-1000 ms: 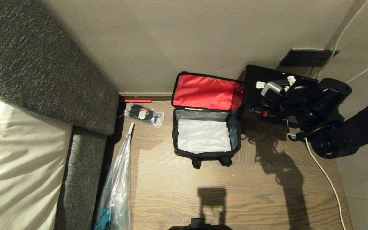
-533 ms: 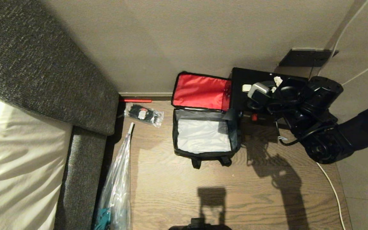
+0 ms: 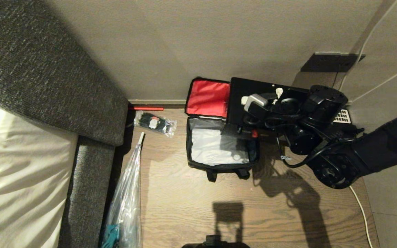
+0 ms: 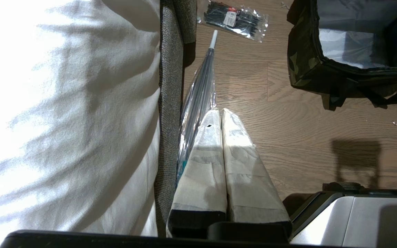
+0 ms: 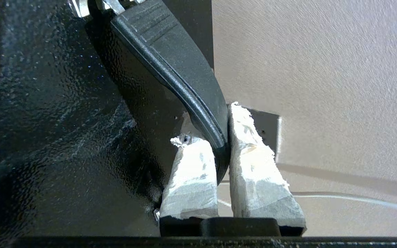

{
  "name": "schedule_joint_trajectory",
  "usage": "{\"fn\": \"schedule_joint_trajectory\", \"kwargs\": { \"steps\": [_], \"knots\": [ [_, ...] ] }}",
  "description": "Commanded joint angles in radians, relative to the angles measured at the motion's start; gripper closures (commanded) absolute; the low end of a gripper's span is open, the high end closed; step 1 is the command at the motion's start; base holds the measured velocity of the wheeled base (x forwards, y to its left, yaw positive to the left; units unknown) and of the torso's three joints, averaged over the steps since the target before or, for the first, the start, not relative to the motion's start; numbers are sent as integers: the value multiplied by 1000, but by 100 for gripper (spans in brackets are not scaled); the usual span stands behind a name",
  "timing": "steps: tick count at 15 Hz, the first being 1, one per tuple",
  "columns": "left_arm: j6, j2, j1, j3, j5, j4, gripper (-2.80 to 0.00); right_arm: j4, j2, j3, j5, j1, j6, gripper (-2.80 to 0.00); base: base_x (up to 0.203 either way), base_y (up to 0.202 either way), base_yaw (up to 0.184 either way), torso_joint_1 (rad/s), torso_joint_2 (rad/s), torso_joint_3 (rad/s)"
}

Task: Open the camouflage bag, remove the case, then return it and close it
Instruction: Place the black box back

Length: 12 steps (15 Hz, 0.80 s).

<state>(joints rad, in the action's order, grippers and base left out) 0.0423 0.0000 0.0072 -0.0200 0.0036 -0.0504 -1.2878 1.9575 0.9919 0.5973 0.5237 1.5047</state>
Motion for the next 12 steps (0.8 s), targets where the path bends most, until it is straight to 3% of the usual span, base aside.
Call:
{"fn": "schedule_joint_trajectory", "kwargs": {
  "steps": [1,6,12],
  "knots": [
    [1,0,0,0,0,0,0,-3,18,1,31,59,11,0,0,0,0,0,0,0],
    [1,0,0,0,1,0,0,-5,78,6,75,148,21,0,0,0,0,0,0,0],
    [1,0,0,0,1,0,0,-8,165,72,81,194,20,0,0,0,0,0,0,0]
  ]
}}
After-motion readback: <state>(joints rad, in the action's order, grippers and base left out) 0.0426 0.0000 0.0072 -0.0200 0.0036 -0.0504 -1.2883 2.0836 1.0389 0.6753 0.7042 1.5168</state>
